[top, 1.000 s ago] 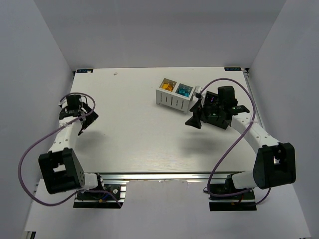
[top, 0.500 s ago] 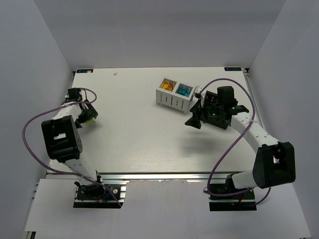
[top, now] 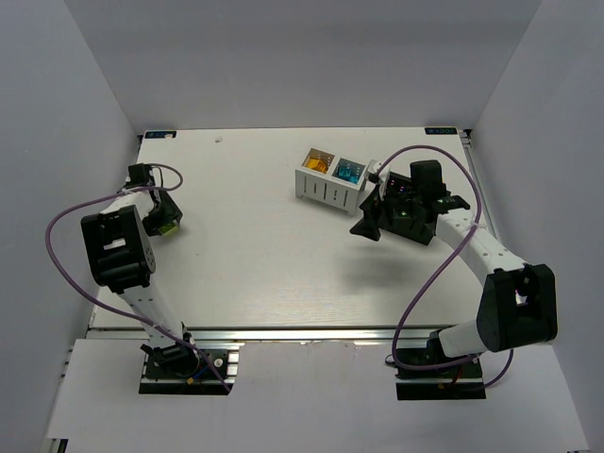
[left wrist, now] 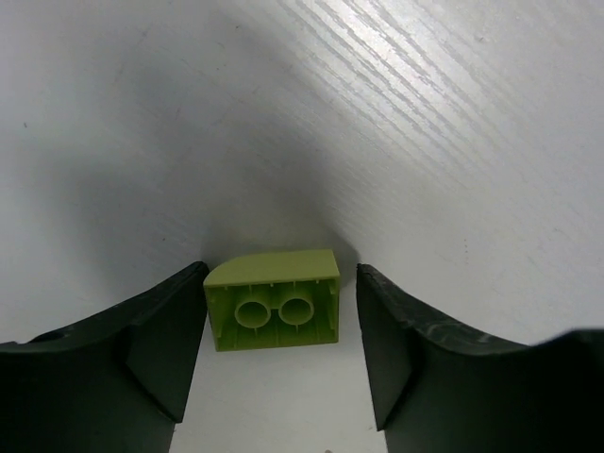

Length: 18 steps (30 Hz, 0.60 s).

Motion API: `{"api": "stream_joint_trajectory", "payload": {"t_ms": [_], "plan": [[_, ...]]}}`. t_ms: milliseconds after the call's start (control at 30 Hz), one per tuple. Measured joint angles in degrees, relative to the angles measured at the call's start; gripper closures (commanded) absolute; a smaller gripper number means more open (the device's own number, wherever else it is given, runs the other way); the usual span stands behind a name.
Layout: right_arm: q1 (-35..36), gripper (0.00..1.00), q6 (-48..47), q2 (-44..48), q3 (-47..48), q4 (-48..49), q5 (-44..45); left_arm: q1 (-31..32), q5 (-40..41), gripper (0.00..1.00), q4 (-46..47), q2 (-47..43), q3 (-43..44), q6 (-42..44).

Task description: Sort the legos into containers by color

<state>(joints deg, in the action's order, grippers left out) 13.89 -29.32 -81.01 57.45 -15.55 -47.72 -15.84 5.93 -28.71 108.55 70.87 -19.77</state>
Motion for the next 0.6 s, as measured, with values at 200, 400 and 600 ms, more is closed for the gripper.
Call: {"api": "stream_joint_trajectory", "payload": {"t_ms": [200,400,600], "plan": [[0.0,0.11,0.0,0.0,0.3,-0.3,0.1,-0.2,-1.7,0.57,0.8,0.0,0.0,-0.4],[0.0,0.10,0.0,0.0,0.5,-0.7,0.5,-0.2,-6.5,0.70,2.8,-1.7,-2.3,-2.9],[-0.5,0.35,3.6,1.4,0.5,2.3,6.7,3.6,-14.9,0.75,7.5,-12.9,-11.0,-9.6]]}}
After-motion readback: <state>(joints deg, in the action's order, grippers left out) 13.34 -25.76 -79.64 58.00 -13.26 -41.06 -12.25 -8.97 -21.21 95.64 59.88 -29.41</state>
